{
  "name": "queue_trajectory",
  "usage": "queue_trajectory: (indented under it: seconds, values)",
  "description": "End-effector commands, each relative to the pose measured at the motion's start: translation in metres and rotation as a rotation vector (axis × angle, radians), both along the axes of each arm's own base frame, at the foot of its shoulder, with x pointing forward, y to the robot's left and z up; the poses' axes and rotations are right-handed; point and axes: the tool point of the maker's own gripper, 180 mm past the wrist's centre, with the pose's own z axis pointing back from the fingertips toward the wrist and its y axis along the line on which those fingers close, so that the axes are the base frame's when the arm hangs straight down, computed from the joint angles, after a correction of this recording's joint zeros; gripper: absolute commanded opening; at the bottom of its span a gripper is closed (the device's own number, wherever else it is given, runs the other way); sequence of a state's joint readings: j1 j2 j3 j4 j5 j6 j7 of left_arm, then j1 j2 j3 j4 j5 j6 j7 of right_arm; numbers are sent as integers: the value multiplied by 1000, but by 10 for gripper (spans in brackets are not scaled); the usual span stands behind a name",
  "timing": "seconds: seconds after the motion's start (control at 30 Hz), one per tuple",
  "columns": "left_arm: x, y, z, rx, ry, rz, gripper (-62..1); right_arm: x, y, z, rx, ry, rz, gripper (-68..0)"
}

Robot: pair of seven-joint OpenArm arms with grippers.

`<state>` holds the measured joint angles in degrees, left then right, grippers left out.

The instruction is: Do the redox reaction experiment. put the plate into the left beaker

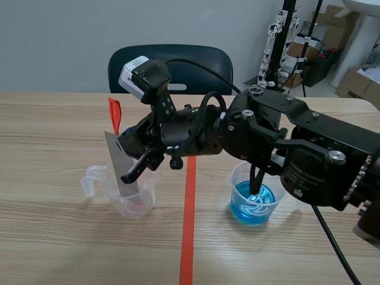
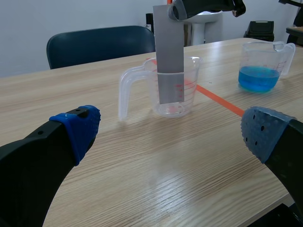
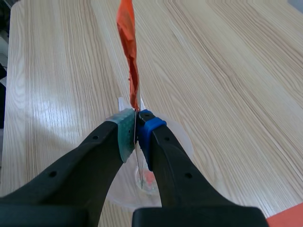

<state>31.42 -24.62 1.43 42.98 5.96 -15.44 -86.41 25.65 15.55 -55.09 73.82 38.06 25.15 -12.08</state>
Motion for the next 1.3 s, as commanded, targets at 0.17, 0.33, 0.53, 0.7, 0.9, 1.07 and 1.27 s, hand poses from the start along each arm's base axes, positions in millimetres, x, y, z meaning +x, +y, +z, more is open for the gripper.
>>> queue_trajectory:
  seconds: [0.17,0.33,0.53,0.7,0.9,1.07,1.27]
  values:
    - [2,2,12,-27,-54,2,14,1,8,15,34,-79,19,-669]
    - [2,2,12,-27,-54,2,14,-4,10,14,28,-84,56,-669]
    - [2,2,12,-27,-54,2,14,-5,10,15,34,-91,63,-669]
    - [2,2,12,-27,-54,2,14,-12,13,16,37,-87,103,-669]
    - [2,2,12,-27,-54,2,14,-12,12,14,27,-95,108,-669]
    - [2,2,12,-27,-54,2,14,-12,12,13,22,-99,107,-669]
    - [2,2,12,-27,-54,2,14,-12,11,13,17,-97,108,-509]
